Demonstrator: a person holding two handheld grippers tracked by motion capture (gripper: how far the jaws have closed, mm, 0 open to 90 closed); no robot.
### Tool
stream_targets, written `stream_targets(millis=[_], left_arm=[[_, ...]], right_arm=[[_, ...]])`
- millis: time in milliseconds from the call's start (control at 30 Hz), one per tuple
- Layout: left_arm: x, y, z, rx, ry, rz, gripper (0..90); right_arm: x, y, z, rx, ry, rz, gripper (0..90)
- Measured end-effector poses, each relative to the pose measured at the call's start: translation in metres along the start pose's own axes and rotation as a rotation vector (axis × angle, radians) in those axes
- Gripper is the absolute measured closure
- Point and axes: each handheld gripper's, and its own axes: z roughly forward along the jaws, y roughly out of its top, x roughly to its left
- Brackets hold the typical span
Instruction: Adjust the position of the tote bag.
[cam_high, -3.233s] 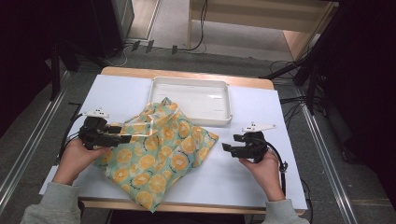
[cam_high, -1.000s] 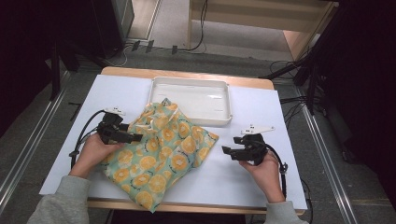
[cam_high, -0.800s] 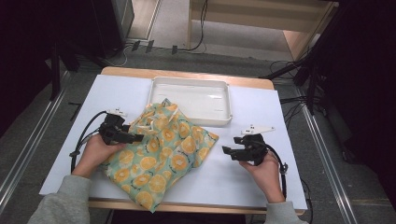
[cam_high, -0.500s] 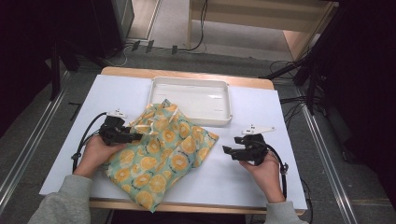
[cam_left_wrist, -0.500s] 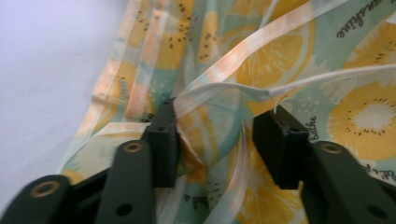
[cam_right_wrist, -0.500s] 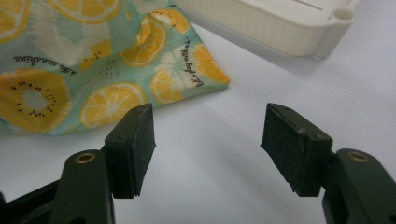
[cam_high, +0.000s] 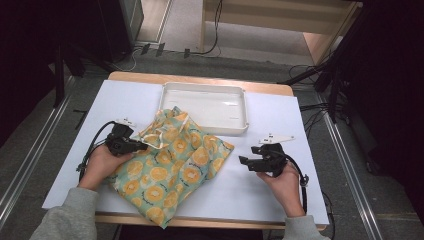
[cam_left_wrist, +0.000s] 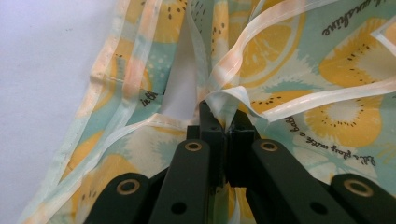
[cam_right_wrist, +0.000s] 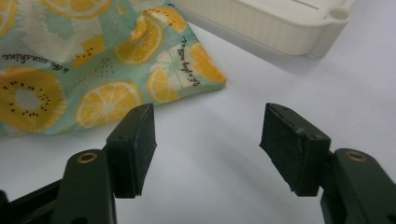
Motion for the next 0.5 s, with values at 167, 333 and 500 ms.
stream_targets(millis=[167,333,500], left_arm=[[-0.003,0.004,-0.008,-0.002,-0.03,-0.006,90.0],[-0.01,0.011,-0.023,-0.03,-0.051,-0.024,90.0],[-0.02,0.02,-0.04,-0.046,-0.071,-0.003,90.0]], right_arm=[[0.0,0.0,-0.001,-0.003,-0.003,0.004,37.0],[-0.001,0.0,-0.004,-0.016,-0.001,0.005,37.1],[-0.001,0.001,-0.006,-0.029,-0.005,0.004,37.1]])
